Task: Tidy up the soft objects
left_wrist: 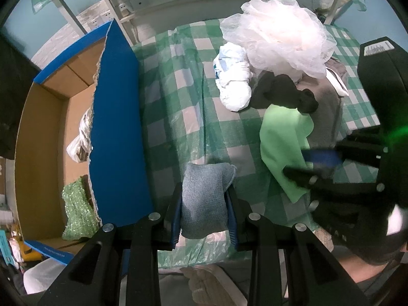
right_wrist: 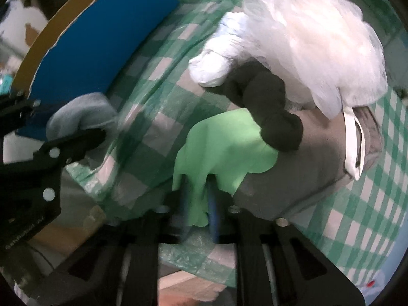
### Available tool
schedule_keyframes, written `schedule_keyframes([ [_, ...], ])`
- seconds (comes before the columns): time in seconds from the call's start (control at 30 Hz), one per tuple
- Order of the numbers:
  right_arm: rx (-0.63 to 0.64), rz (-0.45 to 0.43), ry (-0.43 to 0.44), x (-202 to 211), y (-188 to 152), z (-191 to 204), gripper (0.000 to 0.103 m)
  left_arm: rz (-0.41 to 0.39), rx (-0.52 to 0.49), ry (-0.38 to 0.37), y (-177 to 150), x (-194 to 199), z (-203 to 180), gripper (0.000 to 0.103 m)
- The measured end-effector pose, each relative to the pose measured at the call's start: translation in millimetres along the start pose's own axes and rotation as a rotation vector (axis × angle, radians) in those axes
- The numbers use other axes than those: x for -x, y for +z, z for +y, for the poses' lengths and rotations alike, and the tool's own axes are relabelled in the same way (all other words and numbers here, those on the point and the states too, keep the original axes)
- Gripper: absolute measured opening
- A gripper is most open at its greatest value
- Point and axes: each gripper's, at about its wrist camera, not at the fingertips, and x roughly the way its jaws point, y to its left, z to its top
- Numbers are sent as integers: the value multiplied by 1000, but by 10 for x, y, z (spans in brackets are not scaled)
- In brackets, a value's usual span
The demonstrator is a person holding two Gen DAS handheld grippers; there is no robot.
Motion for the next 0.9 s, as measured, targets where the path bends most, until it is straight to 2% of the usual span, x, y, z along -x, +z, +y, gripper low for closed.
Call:
schedule_keyframes([
  [0.03,1,-13,-6,16,-23,-28,56,1,2,0,-1,2,7,30],
  [0.07,10,-29,-21,62,-37,-61,62,1,5,1,1,0,16,30],
  [0.27,88,-40,-75,-22,4,132,62,-1,13,-2,11,6,32,30],
  [0.43,128,-33,-109,-158,28,139,62,7,15,-4,13,-15,35,30],
  [0.53,158,-44,-146,-237,27,177,45,9,14,-6,21,-17,36,30],
  [0.57,164,-49,-171,-232,30,178,29,8,13,-8,27,-11,33,30],
  [0.6,171,-52,-195,-206,31,155,24,7,12,-10,31,-9,32,30],
  [0.63,161,-52,-175,-177,36,115,23,6,12,-10,34,-7,32,30],
  [0.67,117,-59,-134,-120,59,37,16,5,12,-11,36,-1,32,30],
  [0.73,71,-65,-88,-4,79,-78,12,3,12,-14,43,13,35,30],
  [0.9,-62,-102,38,299,127,-343,12,-5,10,-18,52,43,38,31],
])
